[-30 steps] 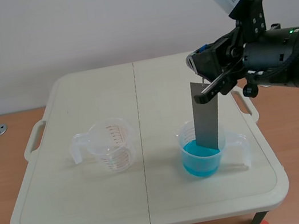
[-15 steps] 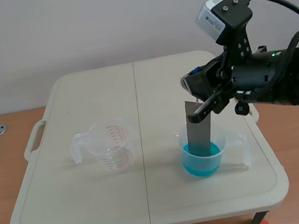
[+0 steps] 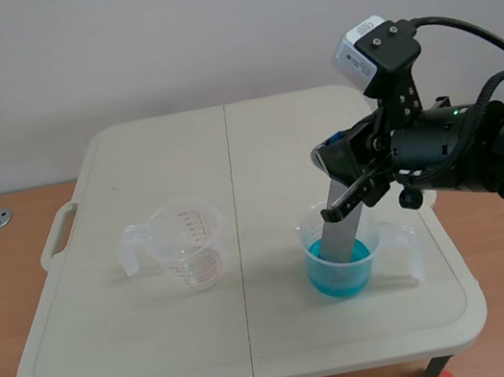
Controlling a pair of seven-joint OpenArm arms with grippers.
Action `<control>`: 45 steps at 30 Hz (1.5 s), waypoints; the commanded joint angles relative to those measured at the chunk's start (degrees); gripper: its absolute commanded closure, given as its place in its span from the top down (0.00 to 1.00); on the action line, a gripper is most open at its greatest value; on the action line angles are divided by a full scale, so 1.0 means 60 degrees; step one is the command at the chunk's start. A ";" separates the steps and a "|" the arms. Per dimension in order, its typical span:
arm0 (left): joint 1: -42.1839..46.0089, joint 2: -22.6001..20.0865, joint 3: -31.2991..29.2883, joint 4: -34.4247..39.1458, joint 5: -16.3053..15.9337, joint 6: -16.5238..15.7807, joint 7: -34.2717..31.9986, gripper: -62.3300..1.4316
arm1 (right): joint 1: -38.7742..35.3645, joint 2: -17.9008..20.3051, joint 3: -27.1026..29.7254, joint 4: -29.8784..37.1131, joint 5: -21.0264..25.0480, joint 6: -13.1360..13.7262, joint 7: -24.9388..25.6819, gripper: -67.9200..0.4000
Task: Hold the metal plate by the orange handle, dip it into the blue solution, take it out and point at it, then put the plate back in the beaker on the left.
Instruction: 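Lower the plate into the blue solution, then hold the plate still in the solution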
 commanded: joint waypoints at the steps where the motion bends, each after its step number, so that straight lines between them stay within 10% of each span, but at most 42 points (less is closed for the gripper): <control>1: -0.0004 0.0025 0.0018 0.0098 -0.0055 -0.0029 -0.0106 0.07 | 0.0102 0.0022 0.0044 0.0015 -0.0022 0.0077 0.0036 0.02; 45: -0.0025 0.0025 0.0018 0.0098 -0.0055 -0.0055 -0.0098 0.07 | 0.0109 -0.0004 0.0044 0.0015 -0.0076 0.0077 0.0219 0.02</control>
